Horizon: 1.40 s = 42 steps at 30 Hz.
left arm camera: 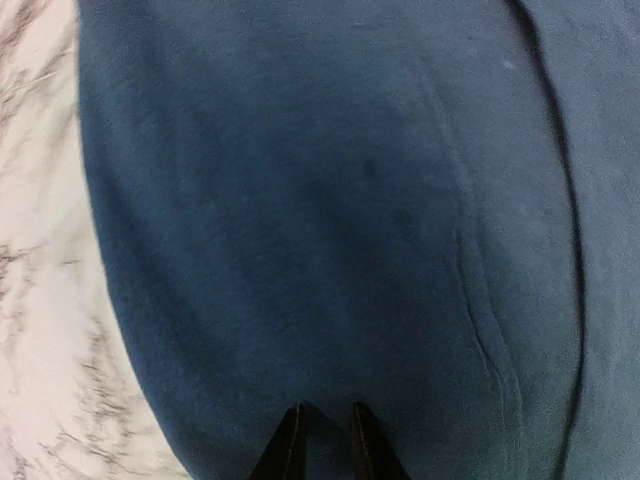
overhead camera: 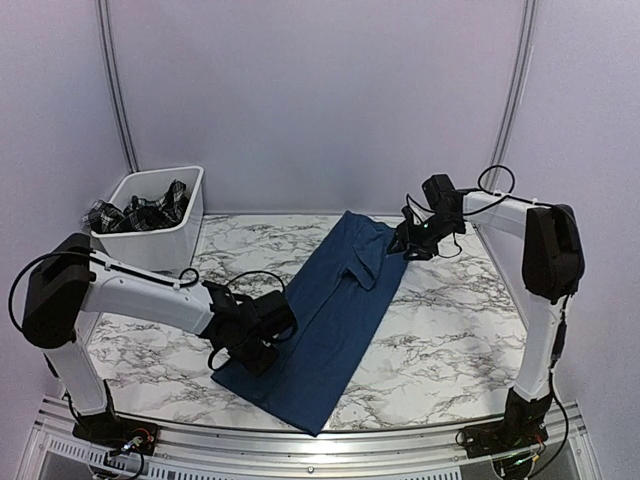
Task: Fold and stack the mixed laundry pile
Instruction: Rotate the rectangle-folded T-shirt at the center of the board.
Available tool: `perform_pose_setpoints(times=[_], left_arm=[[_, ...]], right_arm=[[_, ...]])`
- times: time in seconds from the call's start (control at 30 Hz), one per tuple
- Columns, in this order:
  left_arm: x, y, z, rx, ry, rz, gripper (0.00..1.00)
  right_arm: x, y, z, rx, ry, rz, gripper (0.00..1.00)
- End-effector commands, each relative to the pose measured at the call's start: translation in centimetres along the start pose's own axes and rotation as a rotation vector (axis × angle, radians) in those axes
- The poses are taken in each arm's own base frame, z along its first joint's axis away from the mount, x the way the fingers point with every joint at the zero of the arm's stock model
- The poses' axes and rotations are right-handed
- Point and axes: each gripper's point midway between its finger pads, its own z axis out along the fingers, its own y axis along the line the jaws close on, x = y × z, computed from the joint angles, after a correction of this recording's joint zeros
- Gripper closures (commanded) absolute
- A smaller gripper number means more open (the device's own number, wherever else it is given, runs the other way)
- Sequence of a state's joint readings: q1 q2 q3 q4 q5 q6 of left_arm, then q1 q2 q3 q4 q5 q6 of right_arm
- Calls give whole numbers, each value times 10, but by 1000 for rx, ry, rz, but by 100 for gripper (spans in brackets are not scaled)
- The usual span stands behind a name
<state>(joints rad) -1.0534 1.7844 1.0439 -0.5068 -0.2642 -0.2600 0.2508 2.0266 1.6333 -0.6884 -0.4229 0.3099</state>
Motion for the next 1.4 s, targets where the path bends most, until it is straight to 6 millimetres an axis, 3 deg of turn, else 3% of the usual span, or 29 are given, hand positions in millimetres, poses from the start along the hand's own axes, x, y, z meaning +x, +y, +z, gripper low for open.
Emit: perform_pose_setpoints(times=[0.0,0.07,0.17,0.4,0.63,0.77,0.9,0.97,1.07,1.2,1.3,1.37], left_arm=[[43,-76,-23,190,131,73,81],[23,-70,-38,166,51,32,79],[-2,-42,-51,109,-36,-60,74],[-38,22,-65,75,-154,-288,68],[-48,57,-54,103,-172,-435,68],[-51,66,-41,109,-152,-475,68],[-63,72,-33,126,-162,-504,66],[-75,72,-33,140,-183,-503,63],[-95,72,-44,160,-243,-488,57],[-121,81,-78,167,-386,-466,45],[-136,91,-115,161,-510,-421,24],[-144,99,-143,135,-594,-370,4]], right_arm=[[5,28,1,12,-12,-98,45],[11,35,13,23,13,-120,47],[21,38,33,61,58,-157,51],[41,20,90,140,177,-225,65],[3,10,132,207,143,-303,70],[-24,16,156,154,101,-321,70],[-49,29,161,79,19,-331,67],[-63,42,154,46,-28,-352,63],[-91,66,115,40,-124,-391,55],[-115,98,35,61,-262,-426,37],[-123,111,-33,119,-373,-442,21],[-129,106,-78,174,-477,-410,3]])
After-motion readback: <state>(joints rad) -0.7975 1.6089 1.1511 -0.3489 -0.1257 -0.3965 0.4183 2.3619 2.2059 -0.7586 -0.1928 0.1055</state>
